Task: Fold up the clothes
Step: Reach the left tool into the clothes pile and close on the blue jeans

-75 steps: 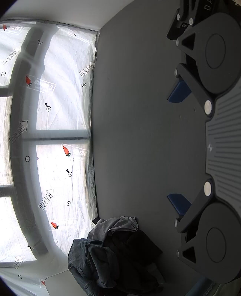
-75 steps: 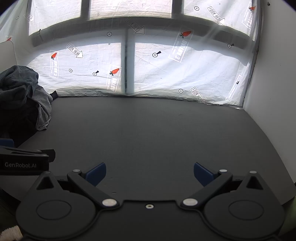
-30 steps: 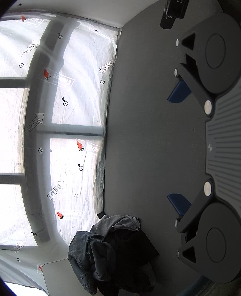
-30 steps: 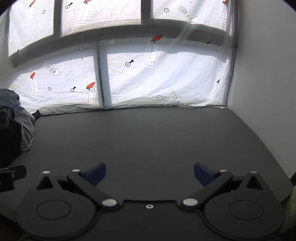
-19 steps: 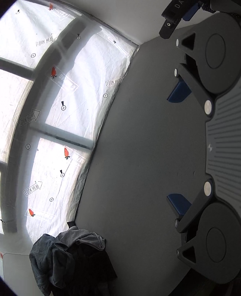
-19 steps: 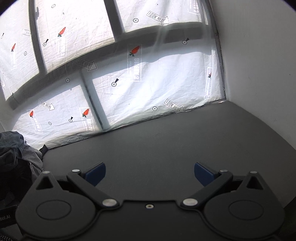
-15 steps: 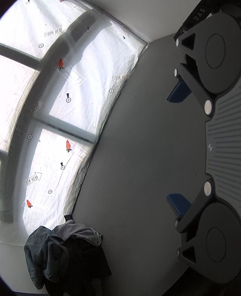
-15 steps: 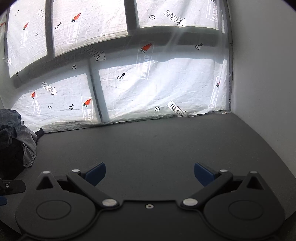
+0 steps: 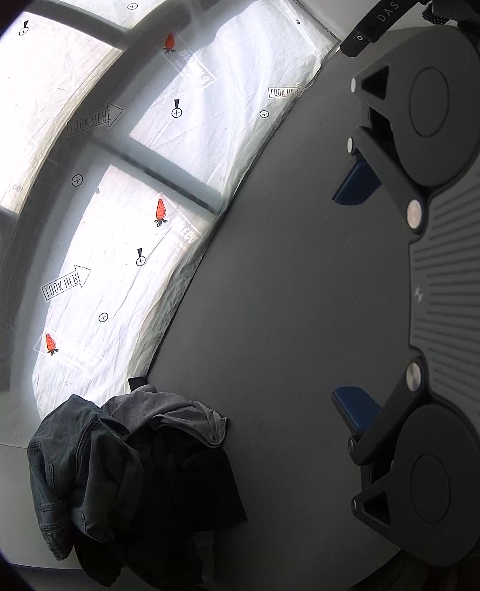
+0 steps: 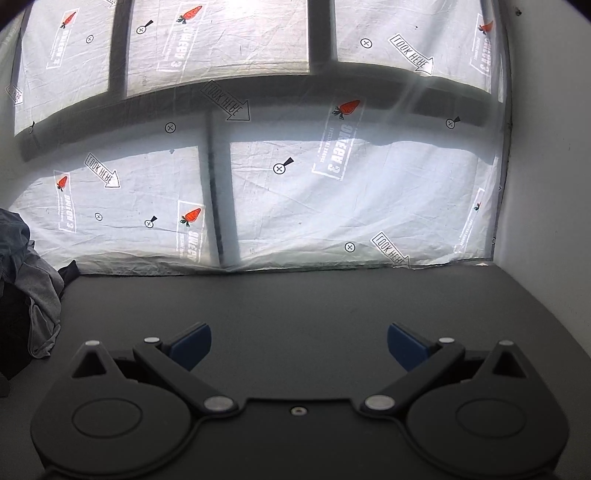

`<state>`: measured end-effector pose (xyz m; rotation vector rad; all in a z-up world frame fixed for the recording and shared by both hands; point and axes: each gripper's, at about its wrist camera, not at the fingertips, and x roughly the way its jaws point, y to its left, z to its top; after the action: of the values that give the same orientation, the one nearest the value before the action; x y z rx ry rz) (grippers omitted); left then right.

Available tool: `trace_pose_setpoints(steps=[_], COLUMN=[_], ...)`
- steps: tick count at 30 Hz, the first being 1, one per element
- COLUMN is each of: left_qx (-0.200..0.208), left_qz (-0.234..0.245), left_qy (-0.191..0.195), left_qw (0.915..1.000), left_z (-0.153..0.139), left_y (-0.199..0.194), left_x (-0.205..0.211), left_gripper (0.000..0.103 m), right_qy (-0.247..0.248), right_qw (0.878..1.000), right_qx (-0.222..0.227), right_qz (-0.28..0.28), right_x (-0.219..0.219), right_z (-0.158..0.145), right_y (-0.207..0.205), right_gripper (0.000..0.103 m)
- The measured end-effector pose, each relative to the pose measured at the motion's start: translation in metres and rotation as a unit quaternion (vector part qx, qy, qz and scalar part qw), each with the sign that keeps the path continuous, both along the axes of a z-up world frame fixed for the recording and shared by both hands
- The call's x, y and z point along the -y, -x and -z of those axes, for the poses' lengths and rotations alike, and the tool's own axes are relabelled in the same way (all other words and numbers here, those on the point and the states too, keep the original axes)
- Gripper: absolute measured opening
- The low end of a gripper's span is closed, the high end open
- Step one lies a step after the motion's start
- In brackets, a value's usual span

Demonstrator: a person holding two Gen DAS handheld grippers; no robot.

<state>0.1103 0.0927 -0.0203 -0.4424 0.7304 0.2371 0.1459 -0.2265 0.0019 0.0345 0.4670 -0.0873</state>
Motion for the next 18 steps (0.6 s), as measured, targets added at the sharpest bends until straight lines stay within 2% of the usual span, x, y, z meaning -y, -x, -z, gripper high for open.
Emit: trace_pose_setpoints(steps=[2, 7, 11, 13, 14, 15, 16, 18], left_qx=[0.005, 0.022, 0.025, 0.033, 0.041, 0.053, 0.064, 0.083], left_qz=[-0.014, -0.051, -0.063, -0.071, -0.078, -0.089, -0.102, -0.130], left_qy=[0.011, 0.039, 0.010, -0.008, -0.017, -0.034, -0.053, -0.089], left_qw=[0.9998, 0.9977, 0.9977, 0.9969, 0.9960, 0.9940, 0.9913, 0.9840], left_z=[0.002, -0.002, -0.013, -0.020, -0.024, -0.029, -0.033, -0.041], left_y=[-0.014, -0.055, -0.092, -0.113, -0.120, -0.128, -0.134, -0.143], left_x=[-0.032, -0.130, -0.187, -0.219, -0.231, -0.248, -0.260, -0.285], left_gripper=[0.101, 0.090, 0.076, 0.056, 0.054, 0.049, 0.039, 0.030], right_qy=[0.007, 0.012, 0.016, 0.019, 0.021, 0.022, 0.027, 0.036], right_qw=[1.000, 1.000, 0.999, 0.999, 0.999, 0.999, 0.999, 0.999], right_qx=[0.005, 0.017, 0.023, 0.025, 0.025, 0.023, 0.021, 0.018], right_qz=[-0.006, -0.018, -0.024, -0.025, -0.024, -0.025, -0.026, -0.029], right_x=[-0.032, -0.103, -0.152, -0.177, -0.187, -0.195, -0.204, -0.221], right_z=[-0.001, -0.001, 0.000, 0.001, 0.001, 0.002, 0.004, 0.007], right_y=[-0.020, -0.063, -0.094, -0.113, -0.122, -0.129, -0.140, -0.162], right_gripper=[0.103, 0.103, 0.103, 0.103, 0.103, 0.103, 0.103, 0.103])
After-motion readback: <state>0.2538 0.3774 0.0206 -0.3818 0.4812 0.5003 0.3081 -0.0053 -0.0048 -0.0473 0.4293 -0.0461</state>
